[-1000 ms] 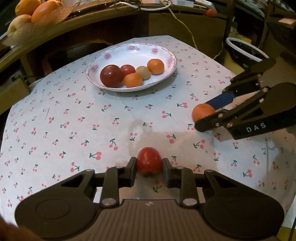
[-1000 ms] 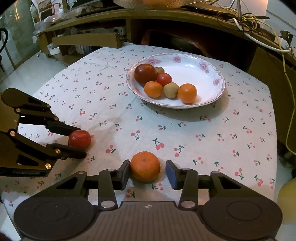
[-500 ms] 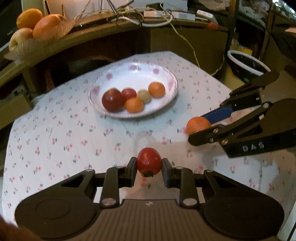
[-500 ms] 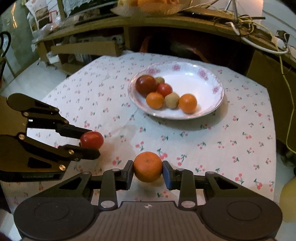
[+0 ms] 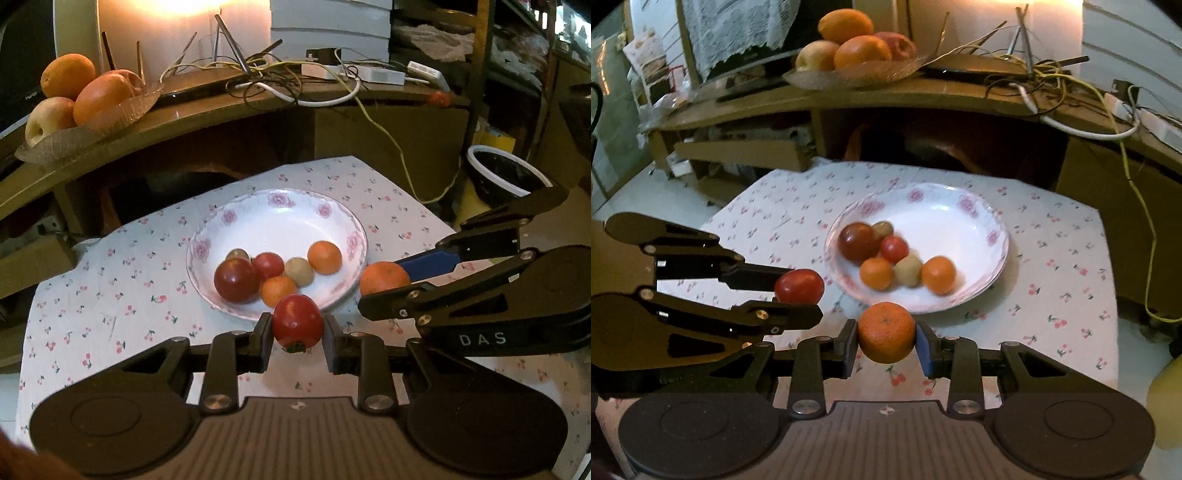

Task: Organize fruits
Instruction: 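Carry the tomato and orange into the plate and open both tools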

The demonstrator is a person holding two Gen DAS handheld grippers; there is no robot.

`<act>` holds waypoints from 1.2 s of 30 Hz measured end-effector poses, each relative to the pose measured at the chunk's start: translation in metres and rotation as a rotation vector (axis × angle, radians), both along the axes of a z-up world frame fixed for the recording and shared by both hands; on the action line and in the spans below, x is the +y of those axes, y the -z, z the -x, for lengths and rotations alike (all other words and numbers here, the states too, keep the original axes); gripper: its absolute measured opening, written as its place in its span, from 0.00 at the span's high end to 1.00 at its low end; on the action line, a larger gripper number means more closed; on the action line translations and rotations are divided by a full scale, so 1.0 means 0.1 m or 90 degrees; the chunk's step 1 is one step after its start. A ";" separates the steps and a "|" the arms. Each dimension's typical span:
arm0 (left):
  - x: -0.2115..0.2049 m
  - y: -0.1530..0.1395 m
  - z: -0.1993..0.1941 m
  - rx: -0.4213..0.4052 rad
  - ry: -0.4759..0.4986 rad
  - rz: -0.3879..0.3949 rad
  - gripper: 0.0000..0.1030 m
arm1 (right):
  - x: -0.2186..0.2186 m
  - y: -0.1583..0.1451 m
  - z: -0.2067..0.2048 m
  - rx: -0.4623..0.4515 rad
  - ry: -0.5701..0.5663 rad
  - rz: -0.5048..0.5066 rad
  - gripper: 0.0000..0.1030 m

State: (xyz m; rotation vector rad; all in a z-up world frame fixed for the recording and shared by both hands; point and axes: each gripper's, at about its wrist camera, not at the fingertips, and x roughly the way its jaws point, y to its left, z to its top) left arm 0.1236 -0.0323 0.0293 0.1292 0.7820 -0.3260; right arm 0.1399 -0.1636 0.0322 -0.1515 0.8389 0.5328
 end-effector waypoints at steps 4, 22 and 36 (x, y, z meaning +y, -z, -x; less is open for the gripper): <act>-0.01 0.01 -0.12 -0.009 -0.005 -0.004 0.68 | -0.02 0.00 -0.09 -0.004 0.018 -0.004 0.67; 0.05 0.33 -0.52 0.023 -0.035 -0.018 0.69 | 0.10 0.23 -0.47 0.003 0.039 0.014 0.66; 0.05 0.33 -0.61 0.002 -0.027 -0.019 0.69 | 0.14 0.37 -0.64 0.006 0.046 0.026 0.65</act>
